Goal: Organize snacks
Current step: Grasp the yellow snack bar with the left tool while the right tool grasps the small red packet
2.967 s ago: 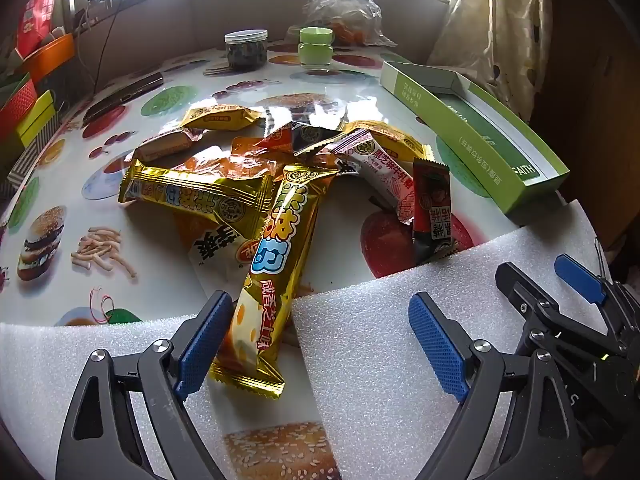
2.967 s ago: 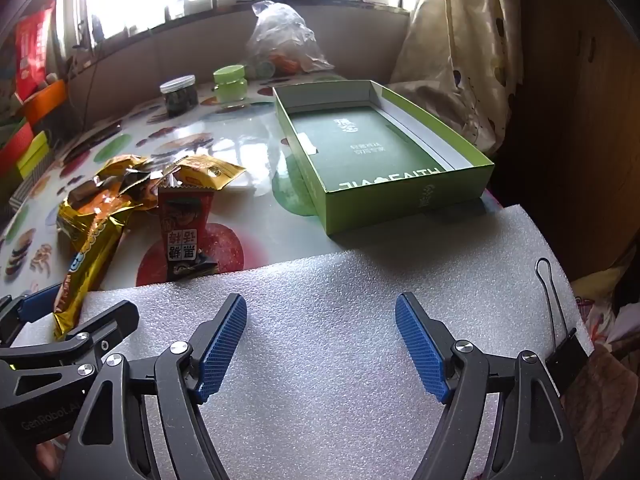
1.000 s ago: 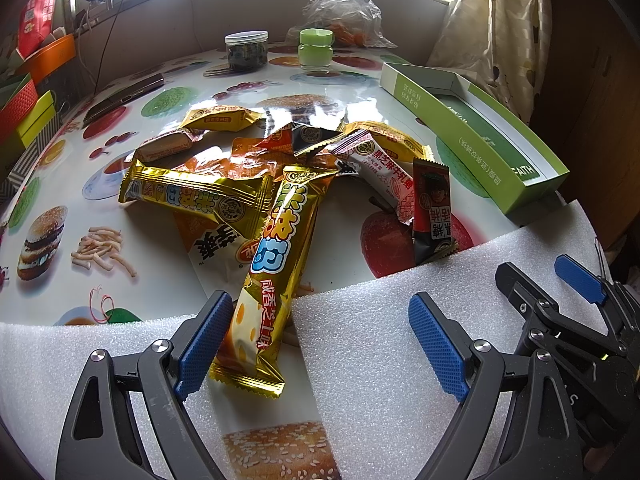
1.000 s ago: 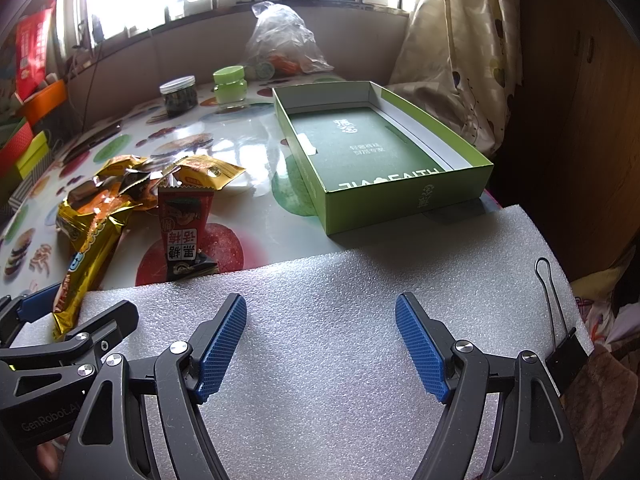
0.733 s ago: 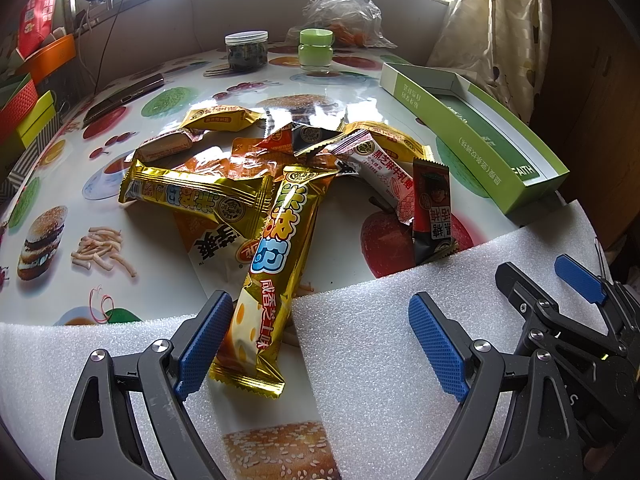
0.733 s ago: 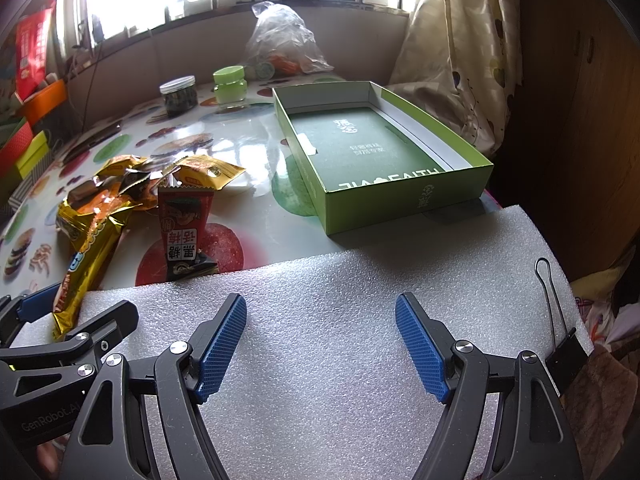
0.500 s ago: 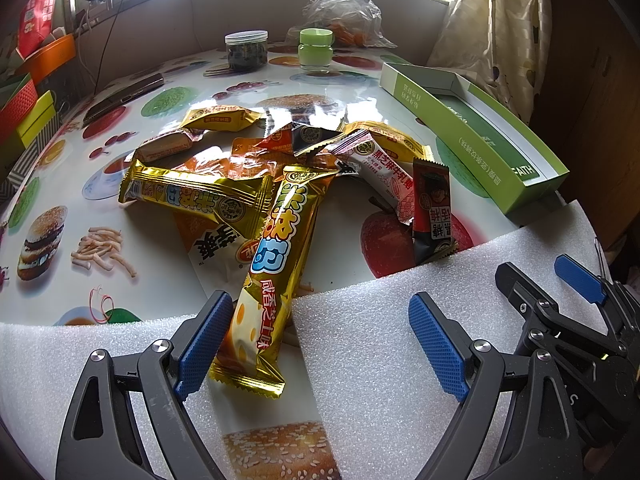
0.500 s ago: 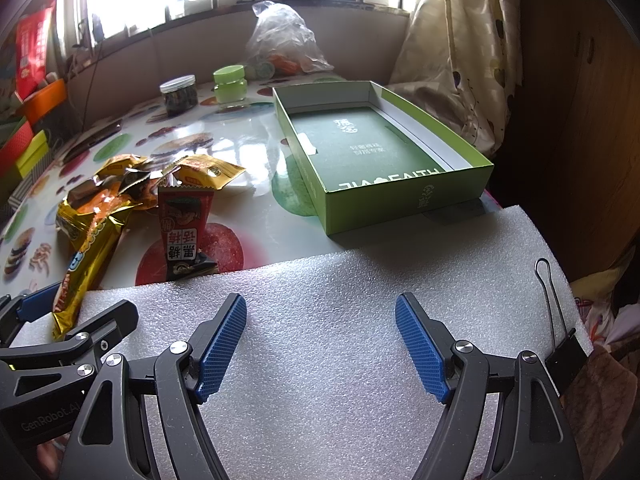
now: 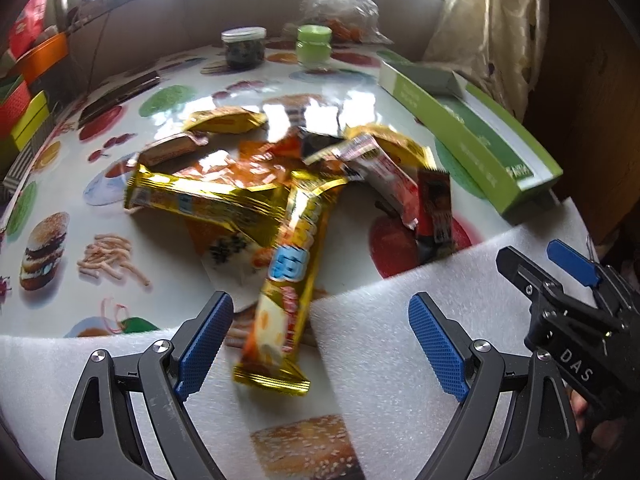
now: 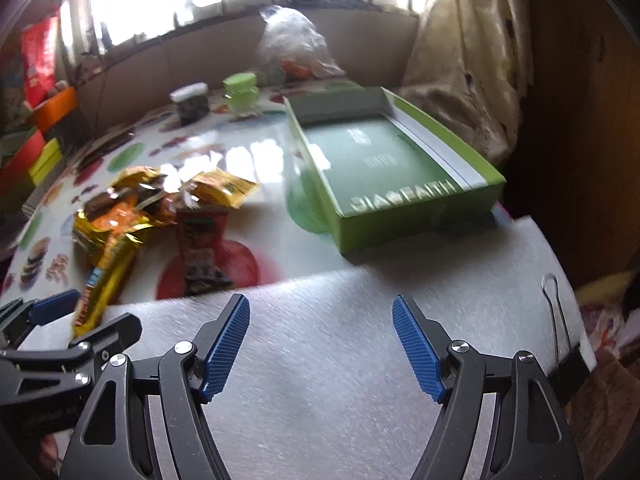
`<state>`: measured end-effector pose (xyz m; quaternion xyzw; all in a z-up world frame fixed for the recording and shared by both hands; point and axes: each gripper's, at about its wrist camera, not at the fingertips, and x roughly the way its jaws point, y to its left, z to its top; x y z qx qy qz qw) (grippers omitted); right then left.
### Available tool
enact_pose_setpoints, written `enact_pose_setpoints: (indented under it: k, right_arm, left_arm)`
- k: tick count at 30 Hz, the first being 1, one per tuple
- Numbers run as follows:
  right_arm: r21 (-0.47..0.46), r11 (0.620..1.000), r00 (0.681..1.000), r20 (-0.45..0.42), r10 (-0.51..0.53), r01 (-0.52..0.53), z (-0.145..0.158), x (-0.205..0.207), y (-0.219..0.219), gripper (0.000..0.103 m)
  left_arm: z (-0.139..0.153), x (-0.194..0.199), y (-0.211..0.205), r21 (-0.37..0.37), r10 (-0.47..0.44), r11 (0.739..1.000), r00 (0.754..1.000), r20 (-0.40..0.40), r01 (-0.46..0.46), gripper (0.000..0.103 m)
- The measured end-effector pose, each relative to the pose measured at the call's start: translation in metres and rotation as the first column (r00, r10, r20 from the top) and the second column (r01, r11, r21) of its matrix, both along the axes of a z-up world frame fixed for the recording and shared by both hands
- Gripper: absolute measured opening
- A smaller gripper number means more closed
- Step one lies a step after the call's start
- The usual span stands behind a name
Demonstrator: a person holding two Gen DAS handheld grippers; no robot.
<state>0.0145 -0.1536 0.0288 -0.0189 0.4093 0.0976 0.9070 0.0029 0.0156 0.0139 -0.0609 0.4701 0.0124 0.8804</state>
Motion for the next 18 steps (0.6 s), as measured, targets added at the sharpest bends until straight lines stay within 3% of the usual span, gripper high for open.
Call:
enact_pose_setpoints:
  k: [9, 14, 16, 18]
  right_arm:
    - [0.082, 0.991, 0.994, -0.02, 0.104, -0.102, 0.004, 0.014, 0.019, 0.071]
    - [0.085, 0.984, 0.986, -0.036, 0.162, -0.159, -0.002, 0.025, 0.036, 0.067]
    - [0.09, 0.982, 0.983, -0.05, 0.174, -0.169, -0.004, 0.029, 0.04, 0.063]
    - [0.093, 0.979, 0.981, -0.059, 0.187, -0.181, -0.006, 0.032, 0.044, 0.062]
  left_arm:
    - [0.022, -0.006, 0.035, -0.008, 0.04, 0.999, 0.998, 0.051, -0.04, 0.089]
    - [0.008, 0.001, 0.041, -0.04, 0.044, 0.998, 0.999, -0.006, -0.044, 0.08]
    - [0.004, 0.004, 0.036, -0.054, 0.022, 0.998, 1.0, -0.016, -0.023, 0.069]
    - [0.002, 0.007, 0.029, -0.05, -0.004, 0.999, 1.0, -0.022, 0.003, 0.066]
